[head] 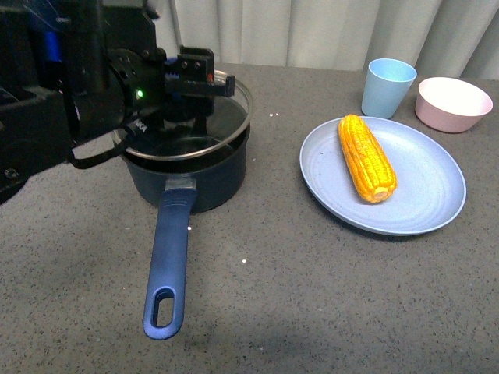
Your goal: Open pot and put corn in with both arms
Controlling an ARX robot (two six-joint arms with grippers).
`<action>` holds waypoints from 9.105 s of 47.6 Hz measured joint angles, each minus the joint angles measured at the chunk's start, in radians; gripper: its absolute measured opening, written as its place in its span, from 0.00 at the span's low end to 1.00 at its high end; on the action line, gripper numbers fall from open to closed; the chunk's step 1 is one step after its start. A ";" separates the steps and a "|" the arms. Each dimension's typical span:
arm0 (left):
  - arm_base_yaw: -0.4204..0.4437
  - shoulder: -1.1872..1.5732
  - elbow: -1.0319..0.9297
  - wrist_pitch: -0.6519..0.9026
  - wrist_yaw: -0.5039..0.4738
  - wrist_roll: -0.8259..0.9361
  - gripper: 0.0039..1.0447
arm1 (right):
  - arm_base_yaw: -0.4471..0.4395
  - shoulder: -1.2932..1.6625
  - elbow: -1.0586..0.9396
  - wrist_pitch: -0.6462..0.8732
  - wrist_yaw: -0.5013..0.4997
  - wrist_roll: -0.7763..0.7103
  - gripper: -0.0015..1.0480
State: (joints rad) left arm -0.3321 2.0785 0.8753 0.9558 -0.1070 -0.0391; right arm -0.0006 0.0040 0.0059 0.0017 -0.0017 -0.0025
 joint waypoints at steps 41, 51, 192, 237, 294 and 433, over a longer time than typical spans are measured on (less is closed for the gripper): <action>0.397 0.180 -0.019 0.135 0.012 0.011 0.55 | 0.000 0.000 0.000 0.000 0.000 0.000 0.91; 0.384 0.255 0.007 0.172 0.009 0.039 0.55 | 0.000 0.000 0.000 0.000 0.000 0.000 0.91; 0.329 -1.740 -0.856 -0.613 0.105 0.032 0.04 | 0.000 0.000 0.000 0.000 0.000 0.000 0.91; 0.329 -2.073 -0.856 -0.954 0.107 0.033 0.05 | 0.000 0.000 0.000 0.000 0.000 0.000 0.91; 0.329 -2.074 -0.856 -0.955 0.106 0.035 0.94 | 0.096 1.814 0.849 0.163 -0.076 -0.016 0.91; 0.329 -2.074 -0.856 -0.955 0.106 0.035 0.94 | 0.473 2.248 1.586 -0.175 -0.500 0.463 0.11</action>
State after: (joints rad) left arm -0.0029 0.0040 0.0193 0.0006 -0.0006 -0.0044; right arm 0.4721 2.2520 1.5921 -0.1734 -0.5018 0.4610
